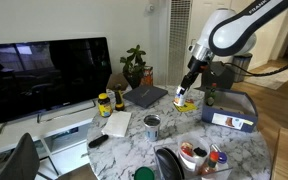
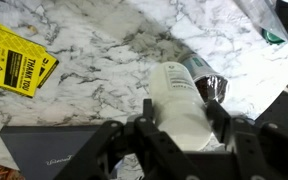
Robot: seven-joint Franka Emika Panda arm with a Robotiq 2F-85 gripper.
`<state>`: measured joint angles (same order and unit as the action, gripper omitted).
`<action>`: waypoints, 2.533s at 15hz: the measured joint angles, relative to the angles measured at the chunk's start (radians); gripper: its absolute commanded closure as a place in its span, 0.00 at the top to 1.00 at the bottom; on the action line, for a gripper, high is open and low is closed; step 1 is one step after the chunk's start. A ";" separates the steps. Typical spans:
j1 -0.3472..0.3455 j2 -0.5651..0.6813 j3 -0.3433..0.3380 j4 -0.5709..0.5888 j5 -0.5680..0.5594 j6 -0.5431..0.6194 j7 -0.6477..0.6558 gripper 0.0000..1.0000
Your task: Remove the white bottle from the box
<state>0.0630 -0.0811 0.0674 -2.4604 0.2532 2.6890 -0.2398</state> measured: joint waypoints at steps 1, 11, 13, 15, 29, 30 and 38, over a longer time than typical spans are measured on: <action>0.001 0.016 0.000 0.007 -0.006 0.009 0.012 0.31; 0.004 0.464 -0.076 0.396 -0.330 0.015 0.201 0.31; 0.003 0.518 -0.081 0.463 -0.336 0.018 0.219 0.56; -0.015 0.561 -0.036 0.513 -0.251 0.018 0.226 0.56; 0.044 0.837 -0.100 0.918 -0.281 -0.199 0.370 0.31; 0.043 0.871 -0.102 0.972 -0.281 -0.240 0.385 0.31; 0.007 1.010 -0.078 1.180 -0.193 -0.323 0.413 0.31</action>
<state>0.0695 0.9291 -0.0102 -1.2800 0.0605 2.3663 0.1734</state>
